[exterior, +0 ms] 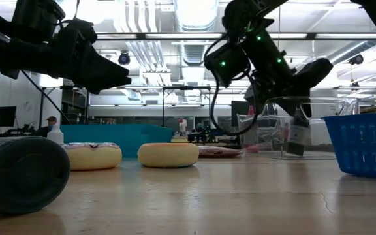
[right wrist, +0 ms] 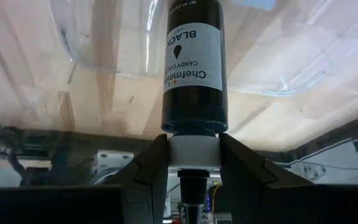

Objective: Pick & Place Food Item
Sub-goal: Put the black food coloring bottle into the transparent bin, then put the top small purple food coloring bottle into the transparent bin

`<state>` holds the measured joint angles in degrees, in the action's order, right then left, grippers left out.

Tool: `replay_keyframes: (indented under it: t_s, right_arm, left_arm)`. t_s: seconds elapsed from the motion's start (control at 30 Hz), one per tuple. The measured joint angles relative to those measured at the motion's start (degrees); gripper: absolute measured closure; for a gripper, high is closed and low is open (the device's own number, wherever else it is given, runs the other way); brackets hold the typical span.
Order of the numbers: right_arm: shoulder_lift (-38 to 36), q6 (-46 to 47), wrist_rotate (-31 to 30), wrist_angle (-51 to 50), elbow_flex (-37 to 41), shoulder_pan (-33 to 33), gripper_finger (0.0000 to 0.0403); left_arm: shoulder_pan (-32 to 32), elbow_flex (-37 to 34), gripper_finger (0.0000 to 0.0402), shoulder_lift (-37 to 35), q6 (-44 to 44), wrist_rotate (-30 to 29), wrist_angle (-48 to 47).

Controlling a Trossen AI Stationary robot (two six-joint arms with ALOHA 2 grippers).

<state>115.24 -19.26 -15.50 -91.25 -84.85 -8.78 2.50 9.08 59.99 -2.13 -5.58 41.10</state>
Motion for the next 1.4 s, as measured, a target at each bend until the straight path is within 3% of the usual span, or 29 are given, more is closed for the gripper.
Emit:
replay_keyframes:
  t_s: [0.13, 0.3, 0.43, 0.67, 0.87, 1.13, 1.23, 1.4]
  right_arm:
    - [-0.53, 2.4, -0.25, 1.41, -0.93, 0.0, 0.0289]
    - [-0.92, 4.71, -0.54, 2.44, -1.66, 0.27, 0.0207]
    - [-0.84, 4.07, -1.07, 1.91, -1.82, 0.84, 0.0178]
    - [-0.45, 4.19, -2.77, 1.49, -1.8, 1.44, 0.0186]
    - [-1.6, 7.7, -8.37, 1.8, -2.96, 1.42, 0.0199]
    - [-7.69, 7.36, -10.24, 11.41, -8.19, 2.59, 0.0209]
    - [-10.85, 5.36, -7.39, 18.77, -8.98, 4.79, 0.0209]
    - [-14.74, 3.02, 3.86, 33.35, -8.24, 10.99, 0.0209]
  left_arm:
    - [-0.01, 0.0, 0.0149, 0.0, 0.0, 0.0, -0.02]
    - [-0.02, 0.0, 0.0149, 0.0, 0.0, 0.0, -0.02]
    - [0.01, 0.0, 0.0149, 0.0, 0.0, 0.0, -0.02]
    - [0.0, 0.0, 0.0149, 0.0, 0.0, 0.0, -0.06]
    - [-0.01, 0.0, 0.0149, 0.0, 0.0, 0.0, -0.44]
    - [0.0, -0.02, 0.0149, 0.0, 0.0, 0.0, -0.2]
    - [-0.02, -0.04, 0.0149, 0.0, 0.02, 0.0, -0.04]
    - [-0.02, -0.04, 0.0149, 0.0, 0.07, 0.28, -0.43]
